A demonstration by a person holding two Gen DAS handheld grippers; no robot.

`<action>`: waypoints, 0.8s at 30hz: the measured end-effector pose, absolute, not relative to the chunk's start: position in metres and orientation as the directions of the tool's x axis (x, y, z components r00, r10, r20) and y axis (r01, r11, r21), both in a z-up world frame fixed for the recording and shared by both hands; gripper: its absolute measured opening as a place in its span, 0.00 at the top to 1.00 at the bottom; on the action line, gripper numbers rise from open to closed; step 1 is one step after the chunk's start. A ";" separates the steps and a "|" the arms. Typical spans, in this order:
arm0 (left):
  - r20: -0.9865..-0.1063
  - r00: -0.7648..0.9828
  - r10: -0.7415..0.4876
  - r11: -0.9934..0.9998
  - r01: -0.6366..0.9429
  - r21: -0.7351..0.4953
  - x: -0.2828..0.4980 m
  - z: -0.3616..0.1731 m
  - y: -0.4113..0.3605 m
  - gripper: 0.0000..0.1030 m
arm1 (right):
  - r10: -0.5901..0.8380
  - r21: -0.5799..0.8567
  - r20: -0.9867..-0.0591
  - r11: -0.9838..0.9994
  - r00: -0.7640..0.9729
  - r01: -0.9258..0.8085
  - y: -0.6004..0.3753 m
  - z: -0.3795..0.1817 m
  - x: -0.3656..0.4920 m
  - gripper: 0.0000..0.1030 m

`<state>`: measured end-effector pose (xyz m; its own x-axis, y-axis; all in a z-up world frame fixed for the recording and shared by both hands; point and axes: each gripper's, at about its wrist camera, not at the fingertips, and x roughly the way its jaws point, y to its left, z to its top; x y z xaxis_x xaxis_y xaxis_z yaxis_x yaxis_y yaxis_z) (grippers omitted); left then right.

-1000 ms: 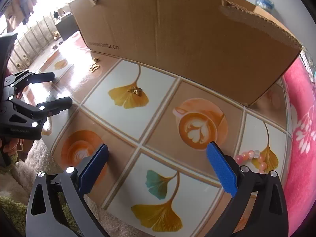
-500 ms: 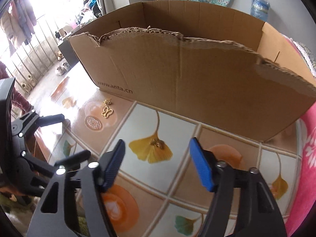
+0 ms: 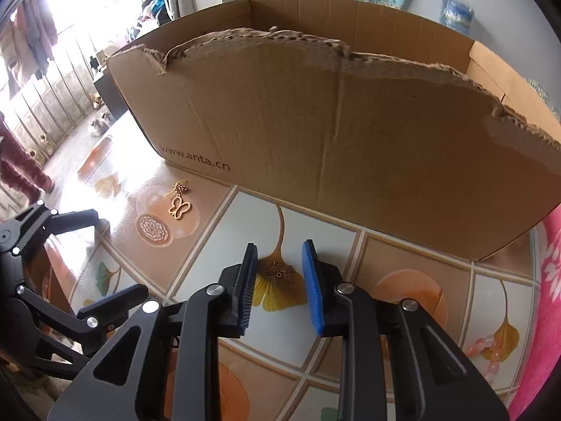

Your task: Organize jewelry

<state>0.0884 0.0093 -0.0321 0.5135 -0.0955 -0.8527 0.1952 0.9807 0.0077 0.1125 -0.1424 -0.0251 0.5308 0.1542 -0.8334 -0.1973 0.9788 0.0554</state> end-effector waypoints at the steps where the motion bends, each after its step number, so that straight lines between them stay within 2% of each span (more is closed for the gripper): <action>1: -0.852 0.514 -0.096 0.981 0.195 0.008 0.088 -0.032 0.009 0.07 | 0.148 0.040 -0.833 0.977 0.534 -0.207 -0.140 -0.025 0.111 0.79; 5: -0.854 0.512 -0.095 0.981 0.195 0.007 0.088 -0.032 0.009 0.07 | 0.152 0.047 -0.836 0.977 0.527 -0.208 -0.140 -0.022 0.111 0.80; 8: -0.852 0.515 -0.096 0.981 0.195 0.008 0.088 -0.032 0.009 0.07 | 0.163 0.062 -0.836 0.977 0.524 -0.205 -0.143 -0.022 0.109 0.91; 22: -0.826 0.552 -0.112 0.977 0.211 0.008 0.081 -0.032 0.008 0.07 | 0.257 0.183 -0.823 0.964 0.507 -0.192 -0.164 -0.024 0.096 0.91; 24: -0.827 0.551 -0.112 0.978 0.211 0.008 0.082 -0.032 0.008 0.07 | 0.271 0.191 -0.814 0.960 0.513 -0.204 -0.166 -0.020 0.091 0.89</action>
